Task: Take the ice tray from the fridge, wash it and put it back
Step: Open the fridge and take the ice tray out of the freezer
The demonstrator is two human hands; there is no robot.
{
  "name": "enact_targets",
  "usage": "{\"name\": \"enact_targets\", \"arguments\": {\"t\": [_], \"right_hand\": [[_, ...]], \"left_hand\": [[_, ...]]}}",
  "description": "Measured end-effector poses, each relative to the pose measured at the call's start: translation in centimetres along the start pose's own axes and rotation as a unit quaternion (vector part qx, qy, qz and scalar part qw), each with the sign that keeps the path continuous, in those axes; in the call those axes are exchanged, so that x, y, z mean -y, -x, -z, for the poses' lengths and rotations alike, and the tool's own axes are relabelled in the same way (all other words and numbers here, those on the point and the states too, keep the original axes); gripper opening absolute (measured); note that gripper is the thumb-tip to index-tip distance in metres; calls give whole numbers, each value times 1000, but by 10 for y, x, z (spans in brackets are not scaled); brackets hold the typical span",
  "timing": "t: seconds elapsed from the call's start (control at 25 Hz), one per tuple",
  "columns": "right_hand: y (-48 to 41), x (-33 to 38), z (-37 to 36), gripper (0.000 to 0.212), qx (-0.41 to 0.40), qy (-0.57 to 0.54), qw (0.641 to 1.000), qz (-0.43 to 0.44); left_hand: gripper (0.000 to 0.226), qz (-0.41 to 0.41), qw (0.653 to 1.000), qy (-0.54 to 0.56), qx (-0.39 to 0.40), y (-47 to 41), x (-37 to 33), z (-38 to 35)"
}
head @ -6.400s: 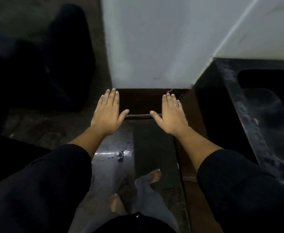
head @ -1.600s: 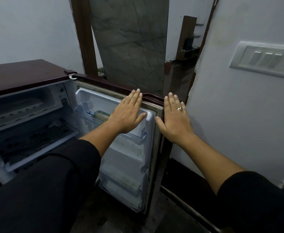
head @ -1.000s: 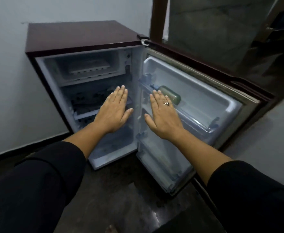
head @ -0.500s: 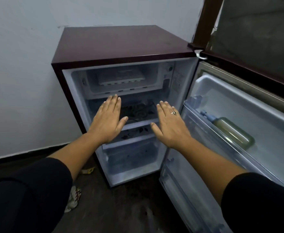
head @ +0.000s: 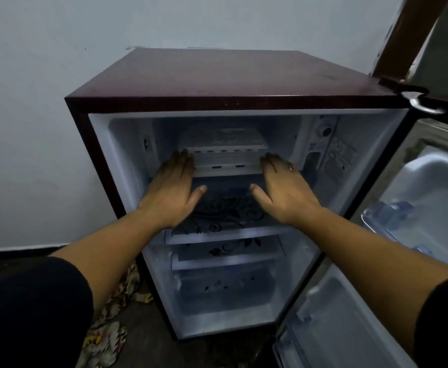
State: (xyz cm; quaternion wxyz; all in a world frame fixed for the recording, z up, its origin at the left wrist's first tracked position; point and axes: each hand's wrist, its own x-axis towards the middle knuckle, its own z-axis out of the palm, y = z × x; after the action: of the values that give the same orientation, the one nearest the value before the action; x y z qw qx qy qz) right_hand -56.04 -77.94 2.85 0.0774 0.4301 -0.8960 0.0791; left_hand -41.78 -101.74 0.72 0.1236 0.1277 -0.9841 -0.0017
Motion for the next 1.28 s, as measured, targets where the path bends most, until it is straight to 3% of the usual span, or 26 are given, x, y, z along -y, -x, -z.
{"name": "enact_targets", "arguments": {"t": [0.24,0.68,1.0,1.28], "right_hand": [[-59,-13,-23,78,-9,-26,1000,-15],[-88,-27,-35,100,30,-92,992,-79],[-73,-13,-35,96,-28,-197,969,-145],[-57,-11,-26,83,-64,-226,962,-141]], "left_hand": [[88,46,999,15,7,-48,11,-10],[91,123,984,126,11,-77,3,-17],[80,156,968,198,-9,-53,-16,-10],[74,169,950,259,-36,-39,-21,-5]]}}
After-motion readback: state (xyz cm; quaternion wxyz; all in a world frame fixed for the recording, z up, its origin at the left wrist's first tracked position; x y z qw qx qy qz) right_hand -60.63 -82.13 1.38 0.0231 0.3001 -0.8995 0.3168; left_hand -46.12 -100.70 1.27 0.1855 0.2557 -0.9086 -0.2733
